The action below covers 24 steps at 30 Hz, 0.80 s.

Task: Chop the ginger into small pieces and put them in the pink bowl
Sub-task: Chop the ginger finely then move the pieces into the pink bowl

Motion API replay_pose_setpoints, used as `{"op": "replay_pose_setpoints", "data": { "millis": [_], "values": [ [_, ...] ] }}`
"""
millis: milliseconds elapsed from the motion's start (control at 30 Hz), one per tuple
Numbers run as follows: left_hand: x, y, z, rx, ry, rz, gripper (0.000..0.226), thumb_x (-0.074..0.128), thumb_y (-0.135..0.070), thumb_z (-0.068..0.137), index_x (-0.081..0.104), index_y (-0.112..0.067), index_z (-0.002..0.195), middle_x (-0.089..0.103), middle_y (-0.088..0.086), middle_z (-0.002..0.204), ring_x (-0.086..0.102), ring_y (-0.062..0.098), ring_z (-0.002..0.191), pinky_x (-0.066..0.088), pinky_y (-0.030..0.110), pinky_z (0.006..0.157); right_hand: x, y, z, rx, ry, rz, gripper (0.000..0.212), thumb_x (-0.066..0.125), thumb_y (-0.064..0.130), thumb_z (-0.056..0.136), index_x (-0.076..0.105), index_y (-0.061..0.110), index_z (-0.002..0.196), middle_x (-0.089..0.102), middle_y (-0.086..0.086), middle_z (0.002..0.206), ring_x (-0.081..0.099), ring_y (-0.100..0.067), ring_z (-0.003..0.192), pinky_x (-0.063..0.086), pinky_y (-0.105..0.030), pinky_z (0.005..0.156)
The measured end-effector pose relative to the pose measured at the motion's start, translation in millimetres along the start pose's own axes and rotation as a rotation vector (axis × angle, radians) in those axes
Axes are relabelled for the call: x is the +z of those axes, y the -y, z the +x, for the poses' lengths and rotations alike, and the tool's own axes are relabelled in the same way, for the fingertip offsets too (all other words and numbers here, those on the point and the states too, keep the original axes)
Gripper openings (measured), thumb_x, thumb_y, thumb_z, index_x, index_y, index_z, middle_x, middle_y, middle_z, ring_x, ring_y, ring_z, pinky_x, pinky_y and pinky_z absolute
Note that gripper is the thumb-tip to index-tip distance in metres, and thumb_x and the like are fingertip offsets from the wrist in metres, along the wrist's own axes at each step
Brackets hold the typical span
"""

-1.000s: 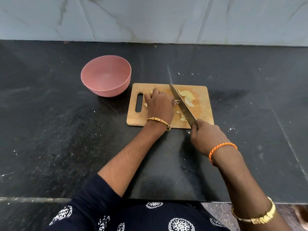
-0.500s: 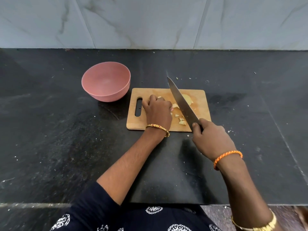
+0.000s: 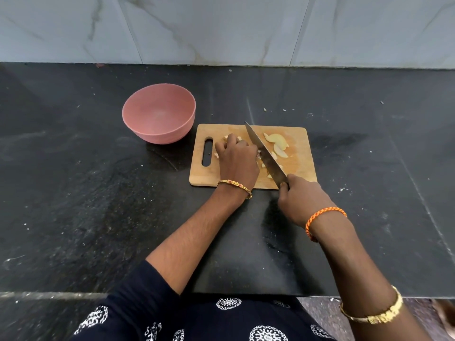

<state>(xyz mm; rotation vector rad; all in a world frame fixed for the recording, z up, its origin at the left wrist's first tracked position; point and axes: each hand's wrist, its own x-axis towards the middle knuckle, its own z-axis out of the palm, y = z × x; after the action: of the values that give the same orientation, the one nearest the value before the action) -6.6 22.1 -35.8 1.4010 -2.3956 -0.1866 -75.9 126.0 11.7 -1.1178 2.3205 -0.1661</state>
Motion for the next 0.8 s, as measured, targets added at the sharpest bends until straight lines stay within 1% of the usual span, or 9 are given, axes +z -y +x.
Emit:
{"op": "replay_pose_setpoints", "data": {
  "millis": [100, 200, 300, 400, 467, 600, 733, 800],
  "values": [
    [-3, 2, 5, -0.029, 0.031, -0.007, 0.019, 0.053, -0.022, 0.091, 0.07, -0.017, 0.097, 0.068, 0.002, 0.093, 0.044, 0.022, 0.105, 0.022, 0.036, 0.083, 0, -1, -2, 0.013, 0.017, -0.015, 0.02, 0.035, 0.024, 0.099, 0.051, 0.014, 0.104, 0.051, -0.009, 0.086, 0.053, -0.029, 0.081, 0.047, -0.034, 0.074],
    [-7, 4, 10, -0.026, 0.099, -0.012, 0.019, 0.054, -0.025, 0.091, 0.071, -0.019, 0.097, 0.067, 0.001, 0.091, 0.044, 0.021, 0.104, 0.023, 0.035, 0.084, 1, -2, -6, 0.027, 0.023, -0.002, 0.023, 0.034, 0.026, 0.099, 0.052, 0.013, 0.106, 0.051, -0.009, 0.087, 0.053, -0.027, 0.082, 0.049, -0.036, 0.077],
    [-12, 4, 14, 0.0, 0.171, 0.031, 0.021, 0.053, -0.029, 0.092, 0.072, -0.022, 0.096, 0.066, 0.0, 0.091, 0.044, 0.021, 0.104, 0.025, 0.038, 0.086, 2, -2, -6, 0.026, 0.019, 0.004, 0.025, 0.033, 0.027, 0.1, 0.053, 0.013, 0.107, 0.053, -0.009, 0.088, 0.055, -0.027, 0.084, 0.05, -0.037, 0.079],
    [-18, 4, 18, 0.003, 0.204, 0.043, 0.022, 0.055, -0.035, 0.09, 0.072, -0.021, 0.091, 0.065, 0.0, 0.09, 0.046, 0.023, 0.106, 0.027, 0.041, 0.09, 2, -2, -6, 0.025, 0.014, 0.001, 0.026, 0.034, 0.026, 0.099, 0.054, 0.013, 0.109, 0.054, -0.01, 0.09, 0.058, -0.029, 0.087, 0.052, -0.039, 0.082],
    [-19, 2, 18, -0.01, 0.207, 0.043, 0.022, 0.057, -0.037, 0.088, 0.071, -0.021, 0.091, 0.066, 0.0, 0.09, 0.046, 0.023, 0.107, 0.027, 0.042, 0.09, 2, -3, -5, 0.027, 0.026, 0.0, 0.025, 0.034, 0.026, 0.099, 0.054, 0.013, 0.108, 0.056, -0.01, 0.092, 0.059, -0.029, 0.089, 0.053, -0.04, 0.084],
    [-19, -3, 15, -0.03, 0.191, 0.046, 0.021, 0.058, -0.035, 0.087, 0.07, -0.022, 0.097, 0.066, 0.001, 0.095, 0.045, 0.023, 0.108, 0.027, 0.042, 0.09, -2, -10, -6, 0.023, 0.058, 0.0, 0.026, 0.035, 0.028, 0.099, 0.055, 0.014, 0.107, 0.061, -0.012, 0.098, 0.061, -0.029, 0.091, 0.053, -0.043, 0.087],
    [-17, -5, 13, -0.033, 0.165, 0.056, 0.02, 0.059, -0.035, 0.086, 0.07, -0.022, 0.096, 0.066, 0.001, 0.095, 0.044, 0.023, 0.107, 0.028, 0.042, 0.088, -5, -16, -5, 0.001, 0.053, -0.02, 0.023, 0.034, 0.03, 0.1, 0.053, 0.017, 0.101, 0.059, -0.009, 0.093, 0.06, -0.025, 0.087, 0.054, -0.039, 0.083],
    [-17, -5, 13, -0.031, 0.166, 0.06, 0.021, 0.059, -0.036, 0.086, 0.07, -0.022, 0.098, 0.066, 0.001, 0.096, 0.044, 0.023, 0.108, 0.028, 0.042, 0.089, -9, -20, -5, -0.001, 0.064, -0.031, 0.026, 0.034, 0.03, 0.1, 0.055, 0.016, 0.107, 0.06, -0.009, 0.095, 0.06, -0.025, 0.087, 0.054, -0.038, 0.083]
  ]
}}
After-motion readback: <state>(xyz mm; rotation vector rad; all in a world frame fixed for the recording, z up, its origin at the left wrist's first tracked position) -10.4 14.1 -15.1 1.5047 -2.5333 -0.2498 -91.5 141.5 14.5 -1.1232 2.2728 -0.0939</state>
